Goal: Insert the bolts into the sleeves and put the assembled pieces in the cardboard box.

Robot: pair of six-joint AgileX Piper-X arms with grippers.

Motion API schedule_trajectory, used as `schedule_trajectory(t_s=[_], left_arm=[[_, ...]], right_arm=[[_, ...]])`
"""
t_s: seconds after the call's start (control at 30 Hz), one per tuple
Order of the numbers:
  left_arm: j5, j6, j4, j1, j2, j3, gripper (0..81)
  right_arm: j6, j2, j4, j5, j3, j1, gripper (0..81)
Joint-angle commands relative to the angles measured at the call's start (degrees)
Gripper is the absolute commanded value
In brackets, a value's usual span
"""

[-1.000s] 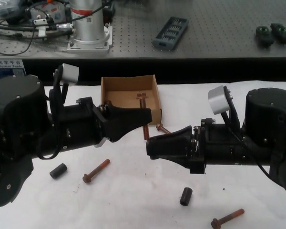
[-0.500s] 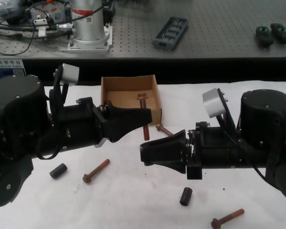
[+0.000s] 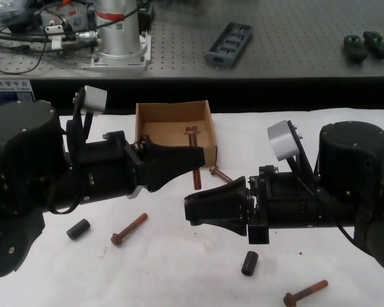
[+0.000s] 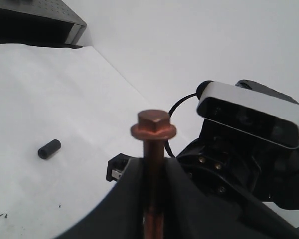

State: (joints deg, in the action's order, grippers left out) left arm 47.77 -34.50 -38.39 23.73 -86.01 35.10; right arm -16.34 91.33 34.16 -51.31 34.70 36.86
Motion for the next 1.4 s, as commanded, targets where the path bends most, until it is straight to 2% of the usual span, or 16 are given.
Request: schedule_trajectory(t_s=[0.0,0.33,0.7,1.07,1.37], left_arm=[[0.52,-0.50,-0.41,0.17,0.03,0.10,0.6],[0.62,-0.50,-0.28,0.17,0.03,0.10,0.6],[3.79,0.01,3.89,0.17,0.03,0.10,0.6],[2.30,1.89,3.56,0.03,0.03,0.10,0.6],[3.97,1.42,3.56,0.03,0.03,0.10,0.6]], right_arm=[[-0.53,-0.26,1.35,0.25,0.13,-0.03,4.4],[-0.53,-0.41,1.35,0.24,0.13,-0.20,4.4],[-0.53,-0.41,1.35,0.24,0.13,-0.41,4.4],[-0.53,-0.41,1.35,0.24,0.13,-0.87,4.4],[-0.66,-0.41,2.83,3.14,0.13,-0.86,4.4]])
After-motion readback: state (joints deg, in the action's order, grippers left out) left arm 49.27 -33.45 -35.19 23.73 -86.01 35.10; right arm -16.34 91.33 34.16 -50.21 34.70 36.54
